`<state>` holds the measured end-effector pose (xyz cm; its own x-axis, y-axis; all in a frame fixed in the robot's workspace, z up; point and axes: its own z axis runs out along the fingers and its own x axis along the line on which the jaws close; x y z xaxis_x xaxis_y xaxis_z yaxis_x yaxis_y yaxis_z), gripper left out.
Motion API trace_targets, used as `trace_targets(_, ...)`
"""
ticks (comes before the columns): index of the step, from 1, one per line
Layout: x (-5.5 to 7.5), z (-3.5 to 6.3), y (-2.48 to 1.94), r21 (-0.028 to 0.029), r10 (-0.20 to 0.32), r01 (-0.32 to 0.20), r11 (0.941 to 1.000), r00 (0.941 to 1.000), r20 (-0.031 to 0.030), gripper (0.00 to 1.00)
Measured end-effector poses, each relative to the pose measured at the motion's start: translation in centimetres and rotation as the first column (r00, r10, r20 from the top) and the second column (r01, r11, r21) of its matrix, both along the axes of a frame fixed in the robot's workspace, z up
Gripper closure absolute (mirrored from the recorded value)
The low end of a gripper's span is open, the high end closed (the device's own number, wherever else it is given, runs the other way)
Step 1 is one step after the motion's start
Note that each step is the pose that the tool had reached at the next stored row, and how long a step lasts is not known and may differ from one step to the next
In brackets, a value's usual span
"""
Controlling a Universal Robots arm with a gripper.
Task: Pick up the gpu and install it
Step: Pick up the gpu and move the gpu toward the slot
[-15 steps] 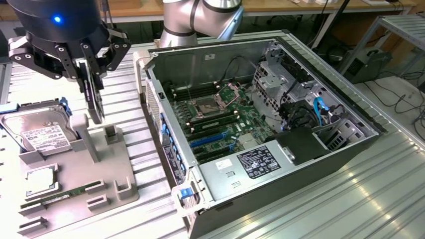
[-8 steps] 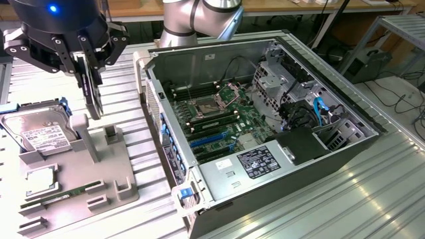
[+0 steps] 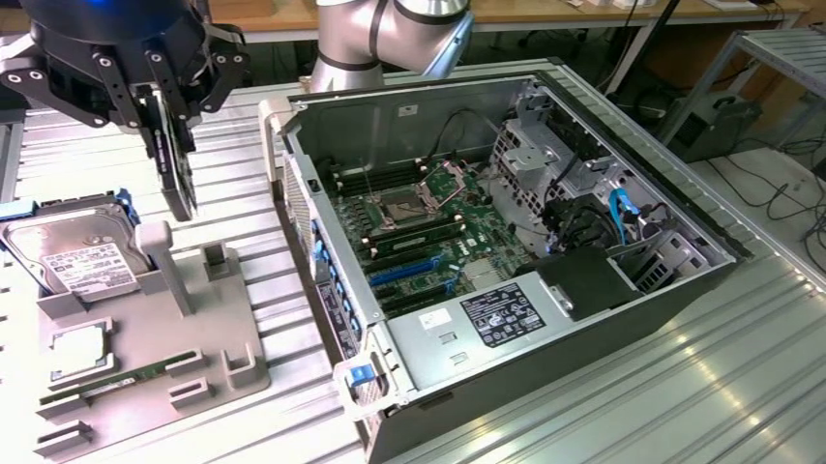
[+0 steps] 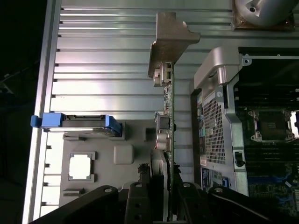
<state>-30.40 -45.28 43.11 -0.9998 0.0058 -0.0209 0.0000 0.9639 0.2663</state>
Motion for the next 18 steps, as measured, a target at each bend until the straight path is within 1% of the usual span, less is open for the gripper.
trace_targets(3,0.0,0.62,0.0,0.0059,0.0,0.0,1.0,1.0,0.0,0.73)
trace_targets(7,0.0,1.38,0.0,0.0115,0.0,0.0,0.9999,1.0,0.0,0.73)
trace_targets(15,0.0,2.73,0.0,0.0168,0.0,0.0,0.9999,1.0,0.0,0.73)
trace_targets(18,0.0,3.12,0.0,0.0171,0.0,0.0,0.9999,1.0,0.0,0.73)
